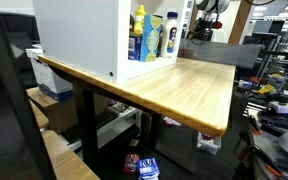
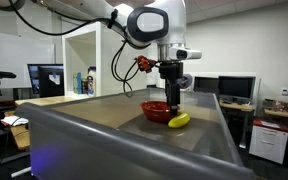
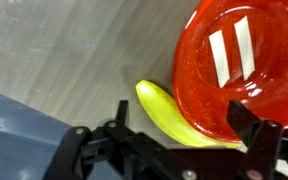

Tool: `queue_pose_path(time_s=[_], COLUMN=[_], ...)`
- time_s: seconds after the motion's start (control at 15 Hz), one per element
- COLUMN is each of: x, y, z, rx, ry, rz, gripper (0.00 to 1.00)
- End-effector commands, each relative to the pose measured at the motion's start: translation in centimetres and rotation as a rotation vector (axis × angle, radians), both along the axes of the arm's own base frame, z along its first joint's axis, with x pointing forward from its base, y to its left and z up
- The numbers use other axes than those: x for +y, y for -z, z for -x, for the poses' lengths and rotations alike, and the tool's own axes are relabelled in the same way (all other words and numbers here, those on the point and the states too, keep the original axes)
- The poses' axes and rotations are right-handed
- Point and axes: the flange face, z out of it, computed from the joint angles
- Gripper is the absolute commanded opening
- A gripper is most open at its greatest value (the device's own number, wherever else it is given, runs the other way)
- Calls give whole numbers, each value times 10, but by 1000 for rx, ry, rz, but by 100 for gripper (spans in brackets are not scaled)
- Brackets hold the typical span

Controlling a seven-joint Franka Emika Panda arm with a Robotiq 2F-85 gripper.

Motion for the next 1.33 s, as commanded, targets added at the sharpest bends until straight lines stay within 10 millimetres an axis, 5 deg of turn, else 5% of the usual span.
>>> queue_pose_path(time_s=[0.0, 0.67, 1.07, 1.2, 1.27], x=[11, 31, 26, 28, 31], y=[12, 47, 44, 43, 41], z=[-1, 2, 1, -2, -2], rx=[14, 78, 70, 65, 69], ry=[-184, -574, -632, -612, -600], rz=[-18, -38, -32, -30, -30], gripper=[100, 100, 100, 74, 68])
